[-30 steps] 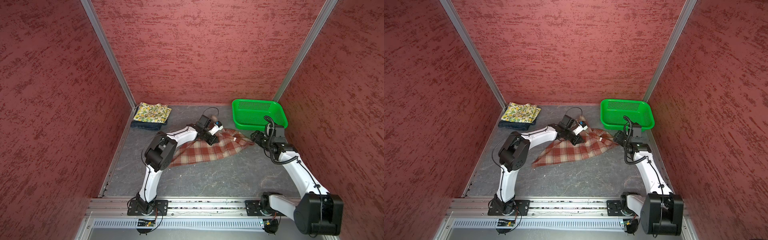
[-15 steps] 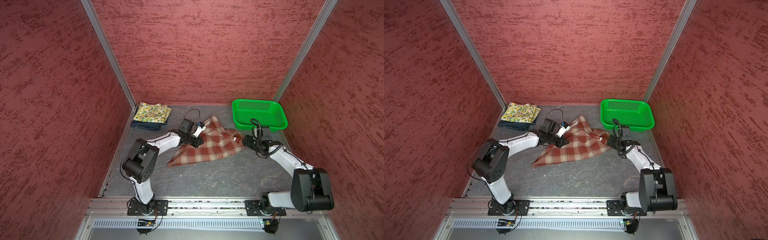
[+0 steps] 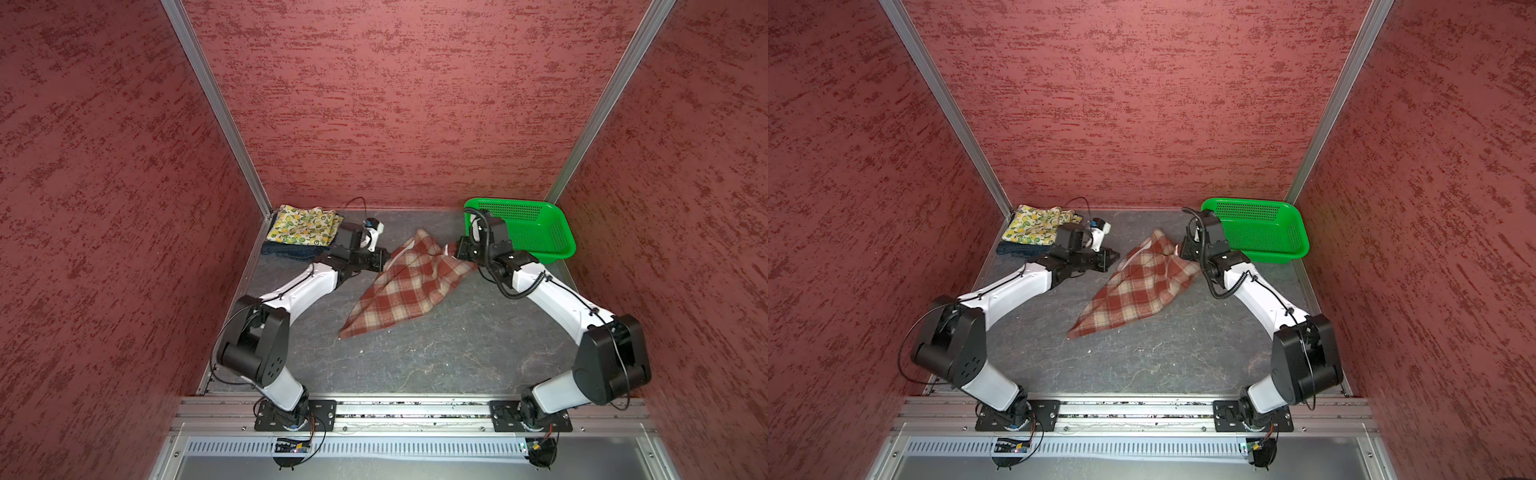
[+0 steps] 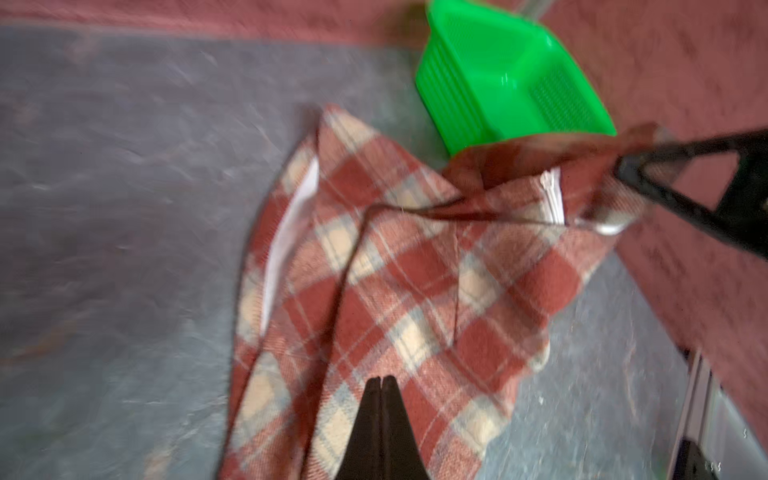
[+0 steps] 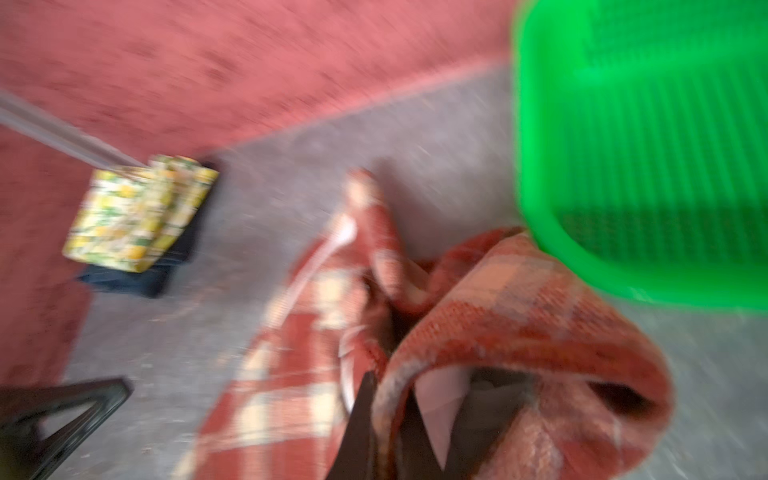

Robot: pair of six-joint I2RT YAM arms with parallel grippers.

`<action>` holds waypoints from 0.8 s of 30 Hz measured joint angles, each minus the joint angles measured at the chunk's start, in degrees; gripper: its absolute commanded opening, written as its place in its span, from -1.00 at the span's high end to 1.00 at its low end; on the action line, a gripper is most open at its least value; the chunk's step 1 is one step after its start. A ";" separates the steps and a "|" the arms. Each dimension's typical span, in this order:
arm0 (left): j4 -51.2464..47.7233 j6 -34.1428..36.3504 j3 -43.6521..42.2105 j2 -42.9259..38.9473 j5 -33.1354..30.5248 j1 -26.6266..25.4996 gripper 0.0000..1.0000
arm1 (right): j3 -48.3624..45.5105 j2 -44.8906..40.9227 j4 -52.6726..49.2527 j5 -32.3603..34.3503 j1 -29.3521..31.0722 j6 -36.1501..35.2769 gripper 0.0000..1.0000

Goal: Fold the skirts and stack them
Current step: 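Lift the plaid skirt's corner with the right gripper and fold it over, then lower the plaid bundle onto the table with the right gripper while the left withdraws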

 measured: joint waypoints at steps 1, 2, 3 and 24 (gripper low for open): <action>1.01 -1.84 -0.52 -1.97 -1.01 1.64 1.00 | 3.13 0.15 -0.37 0.92 1.73 0.04 1.00; 1.68 -3.32 -0.87 -3.52 -1.79 3.04 1.00 | 6.34 0.63 -1.07 1.60 3.08 0.04 1.00; 2.54 -4.90 -1.20 -5.16 -2.73 4.55 1.00 | 10.91 1.75 -1.70 2.47 4.50 0.00 1.00; 8.55 -15.08 -10.47 -16.79 -9.66 11.89 1.00 | 18.88 1.79 4.48 19.19 18.43 -4.92 0.44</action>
